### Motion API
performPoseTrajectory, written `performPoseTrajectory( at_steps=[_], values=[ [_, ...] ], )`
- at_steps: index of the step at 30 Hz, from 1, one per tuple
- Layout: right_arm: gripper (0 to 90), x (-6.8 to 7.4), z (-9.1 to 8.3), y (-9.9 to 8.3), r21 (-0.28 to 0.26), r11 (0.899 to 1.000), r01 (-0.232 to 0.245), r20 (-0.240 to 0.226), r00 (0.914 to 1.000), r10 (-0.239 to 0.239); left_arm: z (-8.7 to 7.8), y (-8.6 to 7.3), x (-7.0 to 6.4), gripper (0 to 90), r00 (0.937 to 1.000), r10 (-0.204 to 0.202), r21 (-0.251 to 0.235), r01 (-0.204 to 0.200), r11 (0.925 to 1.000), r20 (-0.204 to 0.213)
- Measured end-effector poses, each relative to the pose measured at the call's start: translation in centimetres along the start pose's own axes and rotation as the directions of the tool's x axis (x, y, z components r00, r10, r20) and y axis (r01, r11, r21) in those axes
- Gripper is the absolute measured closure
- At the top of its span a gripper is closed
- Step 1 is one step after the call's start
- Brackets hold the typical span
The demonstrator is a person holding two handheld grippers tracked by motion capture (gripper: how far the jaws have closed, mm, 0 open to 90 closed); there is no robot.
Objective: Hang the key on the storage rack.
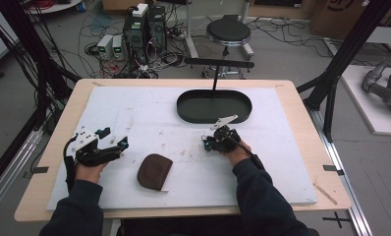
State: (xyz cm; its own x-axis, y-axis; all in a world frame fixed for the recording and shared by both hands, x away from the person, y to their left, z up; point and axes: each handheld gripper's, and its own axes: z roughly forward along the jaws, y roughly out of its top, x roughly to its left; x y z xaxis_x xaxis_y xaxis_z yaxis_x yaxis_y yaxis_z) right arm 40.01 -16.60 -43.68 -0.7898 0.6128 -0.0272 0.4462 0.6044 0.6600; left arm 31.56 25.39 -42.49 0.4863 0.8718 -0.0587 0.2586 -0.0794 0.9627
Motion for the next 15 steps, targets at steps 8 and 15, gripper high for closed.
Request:
performPoseTrajectory(
  at_steps=[8,15],
  values=[
    [77.5,-0.22,-0.36,0.01,-0.019,1.0,-0.011,0.001,0.9999,0.011,0.02,-0.04,0.03,21.7,1.0,-0.005,0.005,0.005,1.0,-0.001],
    [88.2,-0.06,-0.4,0.1,-0.001,1.0,0.014,0.004,0.9999,-0.014,0.05,-0.06,0.04,21.8,1.0,-0.003,0.011,0.003,0.9999,0.0]
  ],
)
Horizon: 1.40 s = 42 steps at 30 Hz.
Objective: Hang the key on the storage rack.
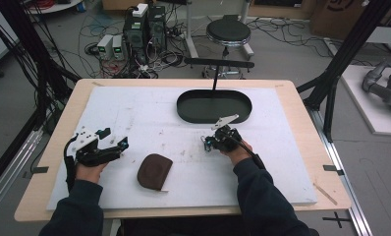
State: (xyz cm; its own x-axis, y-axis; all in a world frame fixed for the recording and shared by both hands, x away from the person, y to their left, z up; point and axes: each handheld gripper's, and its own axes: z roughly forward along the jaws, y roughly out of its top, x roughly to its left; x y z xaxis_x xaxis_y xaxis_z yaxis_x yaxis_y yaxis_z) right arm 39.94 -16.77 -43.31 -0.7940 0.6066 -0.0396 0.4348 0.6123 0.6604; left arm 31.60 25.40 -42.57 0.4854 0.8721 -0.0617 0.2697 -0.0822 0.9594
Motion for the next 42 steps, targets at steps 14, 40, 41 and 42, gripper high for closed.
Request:
performPoseTrajectory(
  at_steps=[14,40,41,42],
  values=[
    [90.0,0.6,0.0,1.3,0.057,0.995,0.079,0.045,0.9956,-0.082,-0.1,0.0,0.1,22.0,1.0,-0.004,0.003,0.004,1.0,0.001],
    [90.0,-8.6,-7.5,2.9,-0.337,0.937,-0.089,0.146,0.9786,0.145,-0.1,-0.2,0.1,22.4,1.0,-0.006,0.01,0.006,0.9999,-0.002],
    [90.0,-9.2,-7.8,3.0,-0.36,0.928,-0.095,0.153,0.9753,0.159,-0.1,-0.2,0.1,22.3,1.0,-0.006,0.01,0.006,0.9999,-0.001],
    [90.0,-10.2,-8.2,3.4,-0.381,0.918,-0.112,0.164,0.9688,0.186,-0.1,-0.2,0.1,22.3,1.0,-0.006,0.011,0.006,0.9999,-0.001]
  ],
)
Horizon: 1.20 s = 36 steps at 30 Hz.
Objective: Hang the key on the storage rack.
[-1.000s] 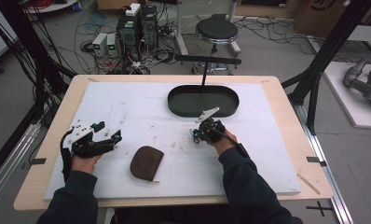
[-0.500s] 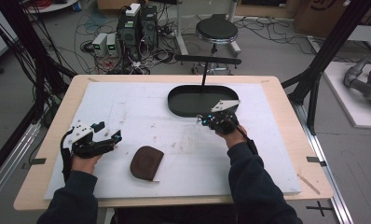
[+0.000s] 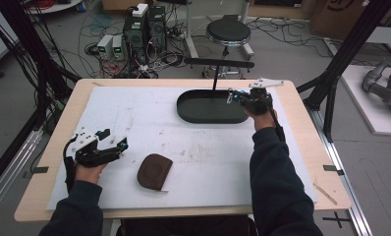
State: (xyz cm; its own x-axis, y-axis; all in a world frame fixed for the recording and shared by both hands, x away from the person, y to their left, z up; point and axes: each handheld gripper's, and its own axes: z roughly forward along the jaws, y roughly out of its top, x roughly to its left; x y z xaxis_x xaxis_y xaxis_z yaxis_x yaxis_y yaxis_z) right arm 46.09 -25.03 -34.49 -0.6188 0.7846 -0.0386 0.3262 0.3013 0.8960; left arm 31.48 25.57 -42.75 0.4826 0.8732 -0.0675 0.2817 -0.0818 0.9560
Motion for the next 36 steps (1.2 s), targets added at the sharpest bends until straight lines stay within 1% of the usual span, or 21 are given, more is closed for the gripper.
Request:
performPoseTrajectory(
  at_steps=[2,3,4,6,12,13,15,16,18,22,24,26,27,28,29,30,31,32,33,34,36],
  values=[
    [90.0,-0.5,0.0,0.3,-0.007,1.0,-0.003,0.013,0.9999,0.003,0.0,0.0,0.0,22.3,1.0,0.0,0.0,0.0,1.0,-0.001],
    [90.0,-1.4,0.0,0.9,-0.038,0.999,-0.024,0.028,0.9993,0.025,-0.1,0.0,0.0,22.4,1.0,0.002,-0.001,-0.002,1.0,-0.003],
    [90.0,-1.4,0.0,0.9,-0.038,0.999,-0.024,0.028,0.9993,0.025,-0.1,0.0,0.0,22.5,1.0,0.002,-0.001,-0.002,1.0,-0.003],
    [90.0,-2.6,0.0,1.7,-0.067,0.997,-0.037,0.057,0.9975,0.041,-0.1,0.0,-0.1,22.6,1.0,0.0,-0.007,0.0,1.0,-0.005],
    [90.0,-4.4,-0.1,2.1,-0.081,0.994,-0.079,0.087,0.9925,0.086,-0.1,0.0,-0.1,22.7,1.0,-0.002,-0.007,0.002,1.0,-0.007],
    [90.0,-5.2,-0.1,2.0,-0.104,0.989,-0.108,0.094,0.9885,0.118,-0.1,0.0,-0.1,22.7,1.0,-0.001,-0.005,0.0,1.0,-0.007],
    [90.0,-5.4,-0.1,1.9,-0.106,0.987,-0.117,0.097,0.9871,0.127,-0.1,0.0,-0.1,22.8,1.0,0.001,-0.006,-0.001,1.0,-0.002],
    [90.0,-6.0,0.1,1.6,-0.096,0.986,-0.134,0.118,0.9822,0.145,0.0,0.0,-0.2,22.9,1.0,0.002,-0.005,-0.002,1.0,-0.002],
    [90.0,-6.5,0.2,1.2,-0.102,0.981,-0.166,0.114,0.9775,0.177,0.0,0.0,-0.2,22.9,1.0,0.005,-0.006,-0.005,1.0,0.002],
    [90.0,-6.5,0.6,1.2,-0.132,0.975,-0.177,0.124,0.9733,0.194,0.0,0.0,-0.2,22.9,1.0,0.002,-0.008,-0.002,1.0,0.0],
    [89.7,-6.6,1.0,1.0,-0.137,0.971,-0.197,0.136,0.9669,0.216,-0.1,0.0,-0.1,22.9,1.0,0.002,-0.006,-0.002,1.0,0.0],
    [88.8,-6.5,1.3,1.0,-0.137,0.968,-0.21,0.17,0.9578,0.232,-0.1,0.0,-0.1,22.9,1.0,0.001,-0.006,-0.001,1.0,-0.001],
    [88.8,-6.5,1.3,1.0,-0.137,0.968,-0.21,0.17,0.9578,0.232,-0.1,0.0,-0.1,22.9,1.0,0.001,-0.005,-0.001,1.0,-0.001],
    [87.3,-6.2,1.6,1.1,-0.132,0.972,-0.196,0.217,0.9507,0.222,-0.1,0.0,-0.1,23.0,1.0,0.001,-0.006,-0.001,1.0,-0.001],
    [87.3,-6.2,1.6,1.1,-0.132,0.972,-0.196,0.217,0.9507,0.222,-0.1,0.0,-0.1,23.0,1.0,0.001,-0.006,-0.001,1.0,-0.002],
    [86.6,-5.9,1.9,1.1,-0.119,0.975,-0.19,0.271,0.9381,0.216,-0.1,0.0,-0.2,23.1,1.0,0.001,-0.007,-0.001,1.0,-0.002],
    [82.9,-5.9,2.0,1.0,-0.106,0.975,-0.195,0.294,0.9306,0.218,-0.1,0.0,-0.1,23.2,1.0,0.001,-0.006,-0.001,1.0,-0.002],
    [82.9,-5.9,2.0,1.0,-0.106,0.975,-0.195,0.294,0.9306,0.218,-0.1,0.0,-0.1,23.2,1.0,0.001,-0.004,-0.001,1.0,-0.002],
    [79.1,-6.0,2.1,0.9,-0.087,0.975,-0.203,0.307,0.9257,0.22,-0.1,0.0,-0.1,23.2,1.0,0.003,-0.004,-0.003,1.0,-0.005],
    [68.5,-6.1,2.1,0.6,-0.063,0.97,-0.234,0.3,0.9228,0.242,-0.1,0.0,-0.1,23.2,1.0,0.002,-0.004,-0.002,1.0,-0.004],
    [66.7,-6.1,1.9,0.5,-0.058,0.968,-0.242,0.297,0.922,0.248,-0.1,0.0,-0.1,23.2,1.0,-0.001,-0.008,0.001,1.0,-0.003]
  ],
)
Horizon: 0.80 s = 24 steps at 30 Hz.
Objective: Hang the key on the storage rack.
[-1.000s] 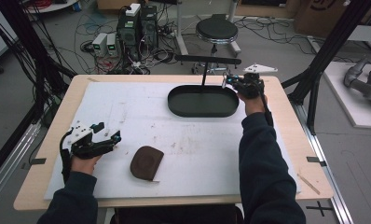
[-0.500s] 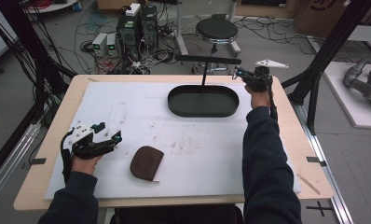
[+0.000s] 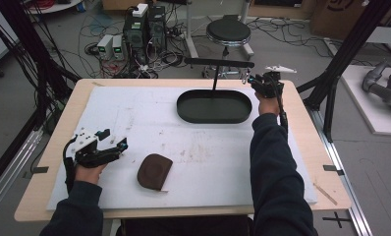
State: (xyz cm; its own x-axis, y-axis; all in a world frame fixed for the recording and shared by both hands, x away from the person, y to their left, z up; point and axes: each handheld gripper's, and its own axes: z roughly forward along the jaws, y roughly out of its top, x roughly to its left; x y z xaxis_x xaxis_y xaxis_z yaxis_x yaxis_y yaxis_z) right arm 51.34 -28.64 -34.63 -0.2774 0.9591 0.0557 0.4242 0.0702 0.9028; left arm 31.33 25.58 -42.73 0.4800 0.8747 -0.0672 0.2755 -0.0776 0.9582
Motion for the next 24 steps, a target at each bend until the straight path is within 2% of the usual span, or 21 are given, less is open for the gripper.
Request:
performPoseTrajectory(
  at_steps=[2,3,4,5,6,7,8,9,10,11,12,14,16,20,24],
  values=[
    [61.2,0.1,-0.7,-0.1,0.01,1.0,0.026,-0.006,0.9997,-0.025,0.0,0.0,0.0,23.3,1.0,0.0,-0.001,0.0,1.0,0.001],
    [54.2,0.3,-1.5,0.1,0.038,0.997,0.067,-0.023,0.9975,-0.067,0.0,0.0,0.0,23.2,1.0,0.0,-0.001,0.0,1.0,0.003],
    [54.2,0.3,-1.5,0.1,0.038,0.997,0.067,-0.023,0.9975,-0.067,0.0,0.0,0.0,23.2,1.0,0.0,-0.001,0.0,1.0,0.002],
    [52.5,0.5,-2.0,0.3,0.047,0.994,0.1,-0.028,0.9947,-0.099,0.0,0.0,0.0,23.3,1.0,-0.004,0.001,0.004,1.0,0.0],
    [50.3,0.8,-2.6,0.4,0.06,0.988,0.139,-0.035,0.99,-0.137,-0.1,0.1,0.0,23.5,1.0,-0.007,0.004,0.007,1.0,-0.006],
    [47.5,1.2,-3.4,0.5,0.068,0.981,0.184,-0.064,0.9817,-0.179,-0.1,0.1,0.0,23.5,0.9999,-0.012,0.0,0.012,0.9999,-0.008],
    [42.2,1.9,-4.7,0.6,0.078,0.972,0.22,-0.115,0.9708,-0.211,-0.2,0.2,0.0,22.0,0.9999,-0.016,-0.004,0.016,0.9999,-0.005],
    [42.2,1.9,-4.7,0.6,0.078,0.972,0.22,-0.115,0.9708,-0.211,-0.2,0.3,0.0,22.0,0.9998,-0.02,-0.005,0.02,0.9998,-0.001],
    [34.7,2.7,-6.6,0.2,0.044,0.964,0.261,-0.154,0.9555,-0.252,-0.2,0.3,-0.1,20.4,0.9997,-0.025,-0.009,0.025,0.9996,0.004],
    [34.7,2.7,-6.6,0.2,0.044,0.964,0.261,-0.154,0.9555,-0.252,-0.2,0.3,-0.1,20.4,0.9997,-0.024,-0.013,0.024,0.9996,0.006],
    [31.3,2.9,-7.2,0.0,0.05,0.961,0.271,-0.166,0.9514,-0.259,-0.3,0.4,-0.2,19.9,0.9997,-0.023,-0.016,0.023,0.9996,0.008],
    [22.3,3.8,-9.3,-1.3,0.081,0.954,0.288,-0.211,0.9407,-0.266,-0.3,0.4,-0.4,18.0,0.9996,-0.028,-0.025,0.028,0.9993,0.006],
    [22.2,4.1,-9.9,-2.0,0.066,0.956,0.286,-0.222,0.9381,-0.266,-0.4,0.5,-0.5,18.0,0.9996,-0.021,-0.029,0.021,0.9994,0.018],
    [22.1,5.0,-11.1,-5.1,0.059,0.948,0.313,-0.252,0.9234,-0.29,-0.7,0.5,-0.6,18.0,0.9995,-0.018,-0.032,0.019,0.9993,0.026],
    [22.3,5.6,-11.3,-7.9,0.042,0.948,0.314,-0.252,0.9219,-0.294,-0.9,0.4,-0.6,18.7,0.9995,-0.017,-0.028,0.018,0.9994,0.028]
  ],
)
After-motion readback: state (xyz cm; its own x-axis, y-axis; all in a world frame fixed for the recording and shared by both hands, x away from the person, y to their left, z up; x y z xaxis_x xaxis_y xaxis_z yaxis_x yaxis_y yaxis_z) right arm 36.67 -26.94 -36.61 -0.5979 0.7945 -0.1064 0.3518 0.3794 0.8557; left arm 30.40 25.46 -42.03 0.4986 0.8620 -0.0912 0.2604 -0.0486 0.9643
